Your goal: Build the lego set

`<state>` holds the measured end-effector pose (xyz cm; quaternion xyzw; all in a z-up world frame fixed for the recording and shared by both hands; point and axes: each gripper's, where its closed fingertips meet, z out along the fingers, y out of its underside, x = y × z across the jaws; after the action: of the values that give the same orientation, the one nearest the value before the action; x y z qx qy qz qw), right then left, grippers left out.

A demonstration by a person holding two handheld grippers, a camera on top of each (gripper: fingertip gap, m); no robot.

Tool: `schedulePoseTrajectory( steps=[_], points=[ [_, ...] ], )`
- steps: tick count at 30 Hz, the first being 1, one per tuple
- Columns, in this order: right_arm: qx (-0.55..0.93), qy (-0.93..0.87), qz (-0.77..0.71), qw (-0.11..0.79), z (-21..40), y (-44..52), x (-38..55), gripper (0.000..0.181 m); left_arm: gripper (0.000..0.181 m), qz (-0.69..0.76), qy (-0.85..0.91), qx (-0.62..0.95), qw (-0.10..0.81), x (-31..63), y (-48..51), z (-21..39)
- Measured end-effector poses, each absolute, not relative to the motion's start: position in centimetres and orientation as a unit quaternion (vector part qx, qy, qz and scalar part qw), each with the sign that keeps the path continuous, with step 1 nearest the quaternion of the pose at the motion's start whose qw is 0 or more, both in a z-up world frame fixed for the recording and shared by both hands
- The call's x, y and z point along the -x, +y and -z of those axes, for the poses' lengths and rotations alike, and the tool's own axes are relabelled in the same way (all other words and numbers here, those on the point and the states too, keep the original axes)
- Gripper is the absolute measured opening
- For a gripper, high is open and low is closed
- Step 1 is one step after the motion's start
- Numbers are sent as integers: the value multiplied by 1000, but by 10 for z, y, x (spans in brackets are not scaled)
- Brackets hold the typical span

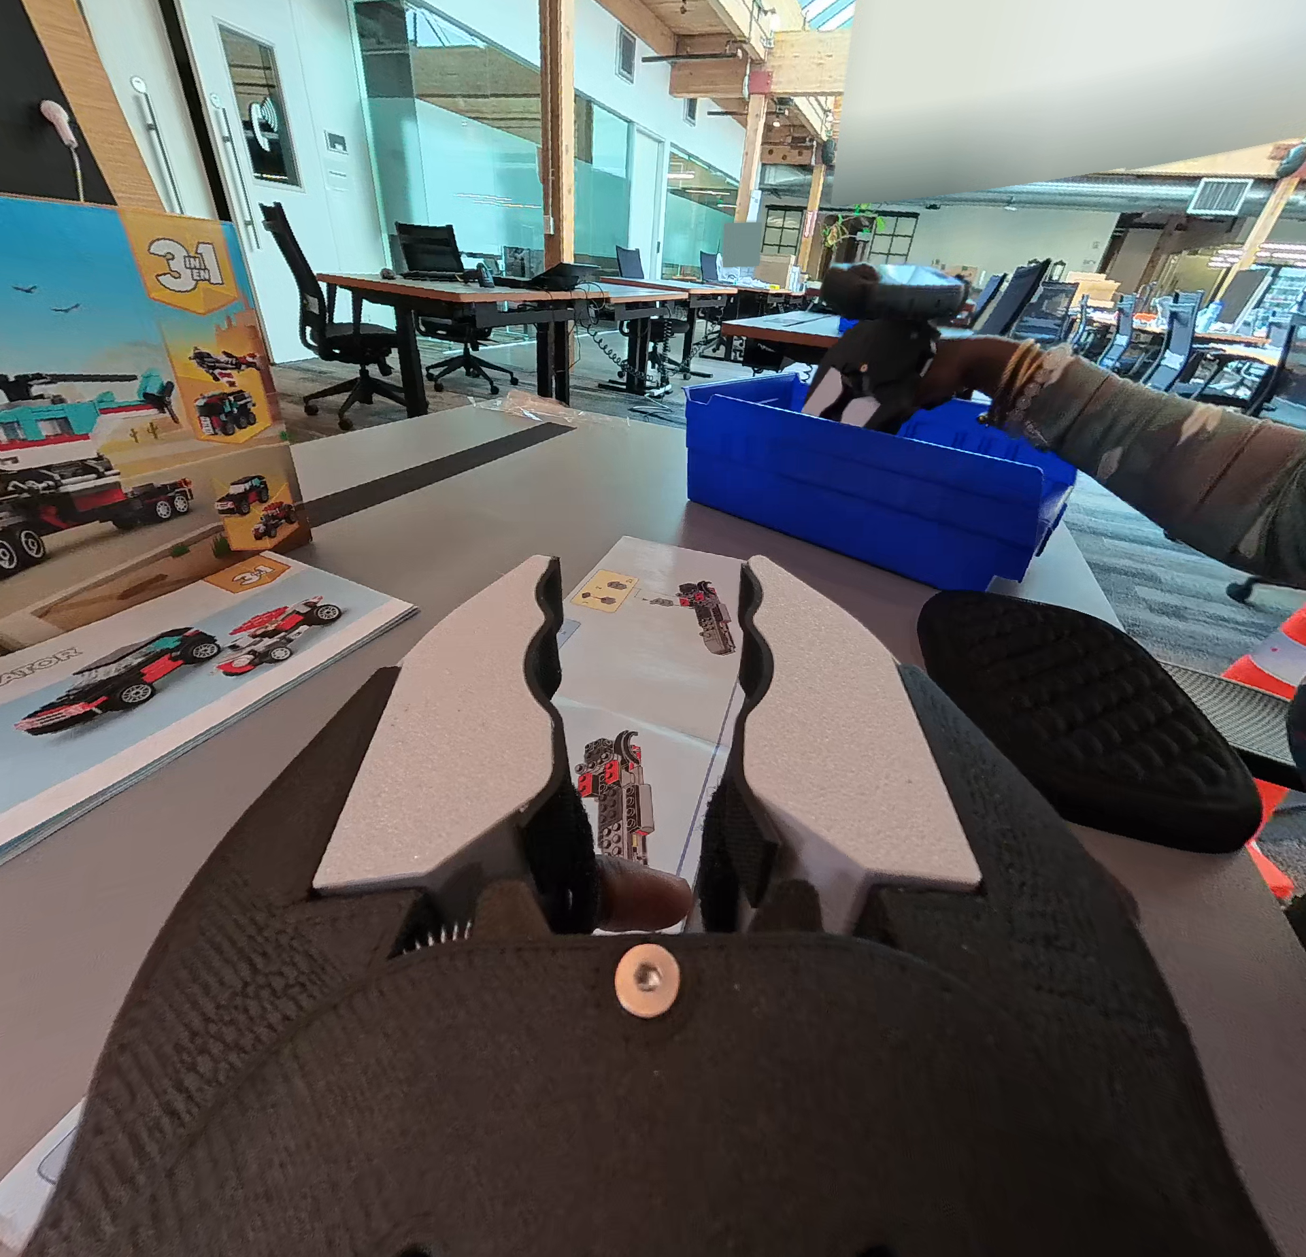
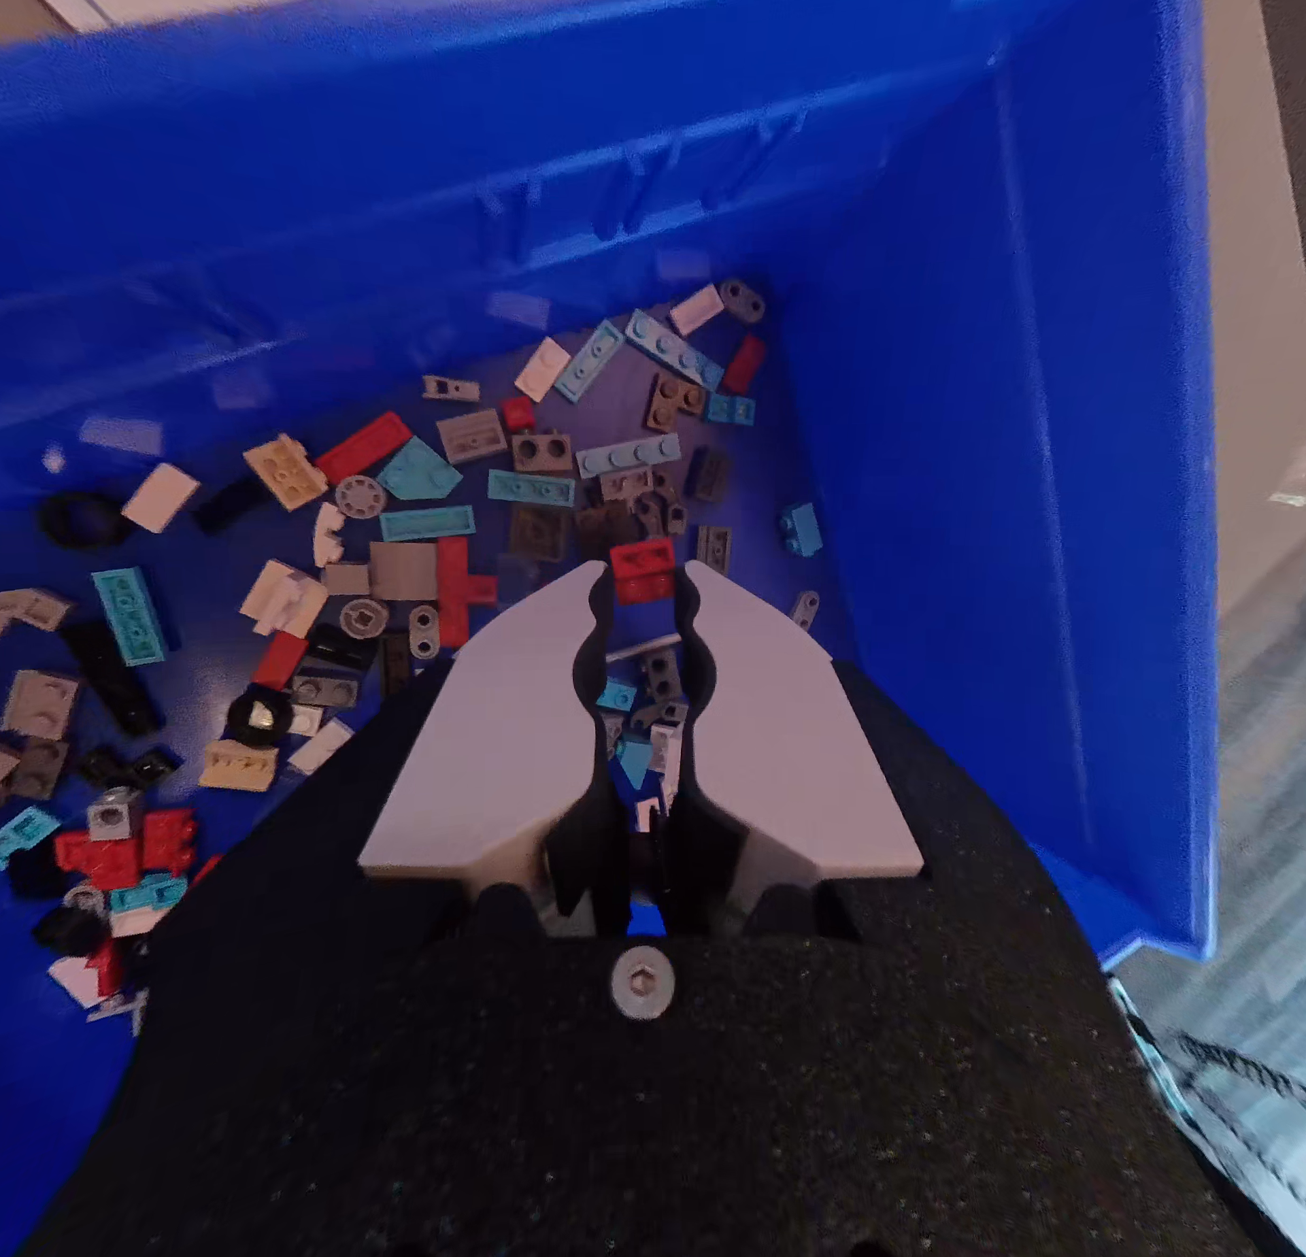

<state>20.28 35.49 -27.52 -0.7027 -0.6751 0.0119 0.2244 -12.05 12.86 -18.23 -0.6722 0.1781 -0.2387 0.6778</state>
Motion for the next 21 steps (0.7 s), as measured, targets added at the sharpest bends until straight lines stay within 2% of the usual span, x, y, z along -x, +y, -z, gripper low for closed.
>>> schedulePoseTrajectory(
  steps=[4, 6, 12, 21],
  points=[
    [748, -629, -1, 212, 286, 362, -211, 19, 48, 241, 185, 671, 677, 117, 127, 181],
    [767, -601, -12, 223, 281, 364, -212, 32, 48, 237, 187, 671, 677, 117, 127, 181],
    [799, -536, -8, 273, 246, 357, -222, 25, 48, 234, 186, 666, 684, 118, 125, 177],
    [799, -544, -43, 252, 249, 314, -223, 20, 47, 236, 187, 671, 677, 115, 125, 179]
  ],
)
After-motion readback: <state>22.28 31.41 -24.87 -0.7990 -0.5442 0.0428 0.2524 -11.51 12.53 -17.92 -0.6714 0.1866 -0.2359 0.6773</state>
